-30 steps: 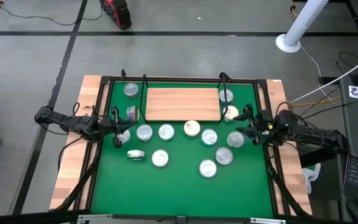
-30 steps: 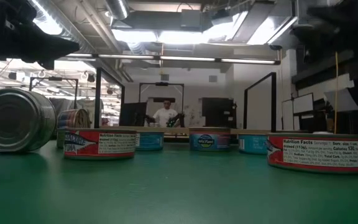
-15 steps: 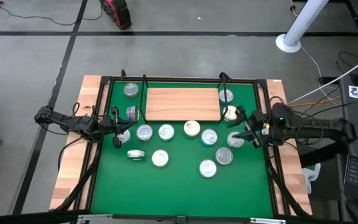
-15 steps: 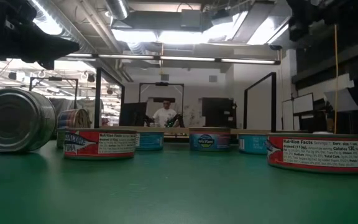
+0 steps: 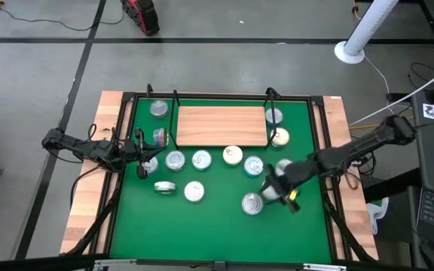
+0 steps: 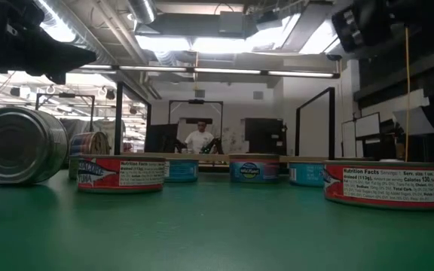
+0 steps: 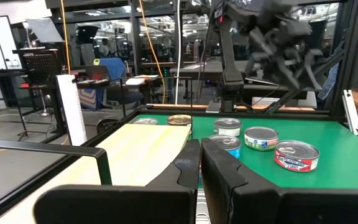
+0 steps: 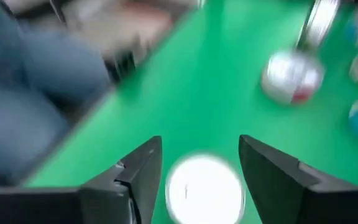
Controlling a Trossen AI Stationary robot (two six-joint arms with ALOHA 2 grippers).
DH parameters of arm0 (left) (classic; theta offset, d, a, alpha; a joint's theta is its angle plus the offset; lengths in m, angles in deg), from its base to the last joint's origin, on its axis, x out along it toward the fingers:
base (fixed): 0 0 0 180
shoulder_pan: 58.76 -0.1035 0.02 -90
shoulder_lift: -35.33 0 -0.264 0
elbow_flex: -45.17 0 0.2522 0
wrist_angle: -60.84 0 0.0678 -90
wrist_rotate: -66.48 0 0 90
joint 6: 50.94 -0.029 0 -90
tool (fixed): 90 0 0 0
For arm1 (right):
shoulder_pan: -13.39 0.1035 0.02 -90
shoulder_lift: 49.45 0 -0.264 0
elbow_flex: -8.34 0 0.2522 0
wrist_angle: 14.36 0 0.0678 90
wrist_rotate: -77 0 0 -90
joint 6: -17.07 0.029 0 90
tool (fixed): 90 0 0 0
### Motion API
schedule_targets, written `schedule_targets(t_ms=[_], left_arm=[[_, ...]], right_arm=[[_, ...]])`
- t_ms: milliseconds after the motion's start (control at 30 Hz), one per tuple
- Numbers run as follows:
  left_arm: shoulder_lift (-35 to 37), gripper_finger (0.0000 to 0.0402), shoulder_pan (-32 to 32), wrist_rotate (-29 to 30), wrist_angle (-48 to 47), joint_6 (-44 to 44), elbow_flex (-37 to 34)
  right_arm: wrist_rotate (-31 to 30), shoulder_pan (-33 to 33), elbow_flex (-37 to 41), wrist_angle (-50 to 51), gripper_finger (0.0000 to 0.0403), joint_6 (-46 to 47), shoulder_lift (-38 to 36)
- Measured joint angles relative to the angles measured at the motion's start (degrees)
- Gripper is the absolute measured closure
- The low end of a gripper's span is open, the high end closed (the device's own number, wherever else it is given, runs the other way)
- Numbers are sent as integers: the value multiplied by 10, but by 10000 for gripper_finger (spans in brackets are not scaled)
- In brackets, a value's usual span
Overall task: Stack canned seafood by type on shelf
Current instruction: Put the red tuna can on the shelf
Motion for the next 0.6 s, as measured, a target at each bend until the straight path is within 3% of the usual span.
schedule_targets(t_ms=[200, 600], left_arm=[[0, 391, 0, 0, 0, 0, 0], [0, 391, 0, 0, 0, 0, 0]], right_arm=[[-48, 62, -74, 112, 192, -8, 115], [-170, 114, -97, 133, 192, -93, 248]])
